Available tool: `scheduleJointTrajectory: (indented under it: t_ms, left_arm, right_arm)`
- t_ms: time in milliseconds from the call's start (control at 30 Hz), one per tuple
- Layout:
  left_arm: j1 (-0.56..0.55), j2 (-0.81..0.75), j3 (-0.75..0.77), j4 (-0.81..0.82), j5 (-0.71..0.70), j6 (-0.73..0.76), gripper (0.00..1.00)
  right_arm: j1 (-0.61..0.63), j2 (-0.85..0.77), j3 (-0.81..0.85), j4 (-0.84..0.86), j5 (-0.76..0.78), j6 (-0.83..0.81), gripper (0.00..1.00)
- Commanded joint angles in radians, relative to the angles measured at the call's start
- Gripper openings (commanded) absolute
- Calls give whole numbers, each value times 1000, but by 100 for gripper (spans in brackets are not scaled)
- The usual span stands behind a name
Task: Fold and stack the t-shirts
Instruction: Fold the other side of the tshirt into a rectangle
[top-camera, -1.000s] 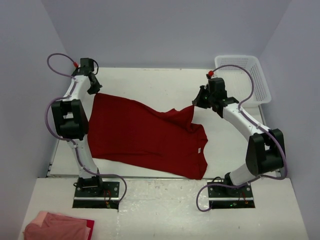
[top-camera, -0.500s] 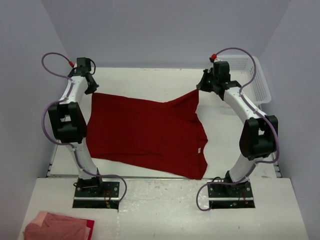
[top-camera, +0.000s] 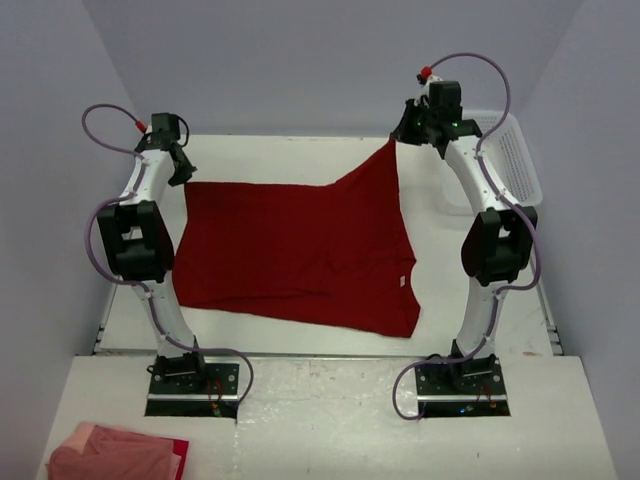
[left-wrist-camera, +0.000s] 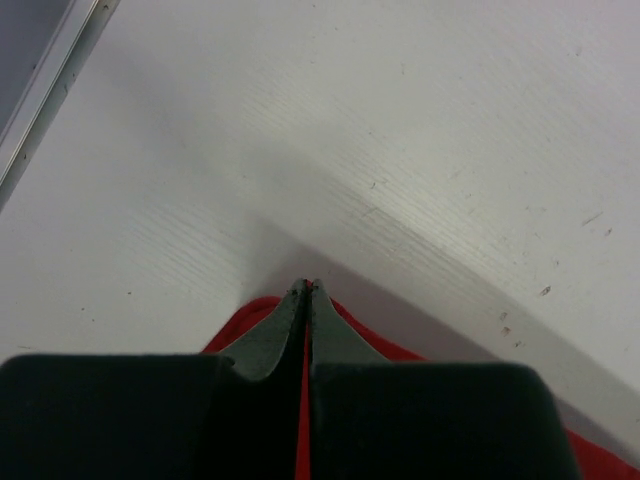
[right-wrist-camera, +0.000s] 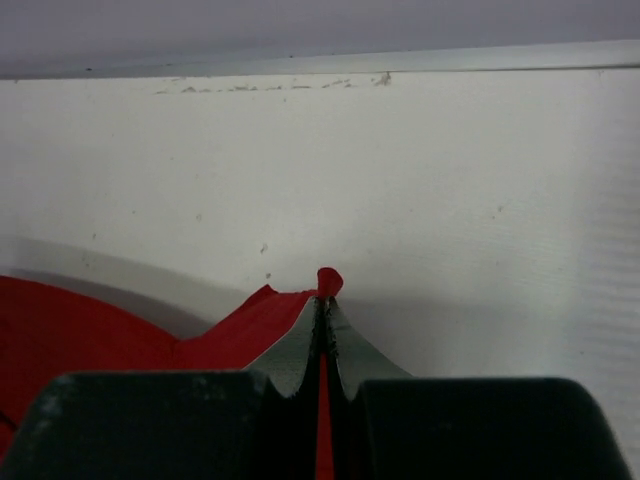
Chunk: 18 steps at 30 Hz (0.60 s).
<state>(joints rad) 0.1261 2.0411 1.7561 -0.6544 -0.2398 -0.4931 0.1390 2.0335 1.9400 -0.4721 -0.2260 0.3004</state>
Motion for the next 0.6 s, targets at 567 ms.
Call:
scheduleJointTrajectory:
  t_ms: [567]
  left_arm:
    - [9, 74, 94, 10, 70, 14, 0]
  right_arm:
    - [-21, 140, 309, -139, -98, -70, 0]
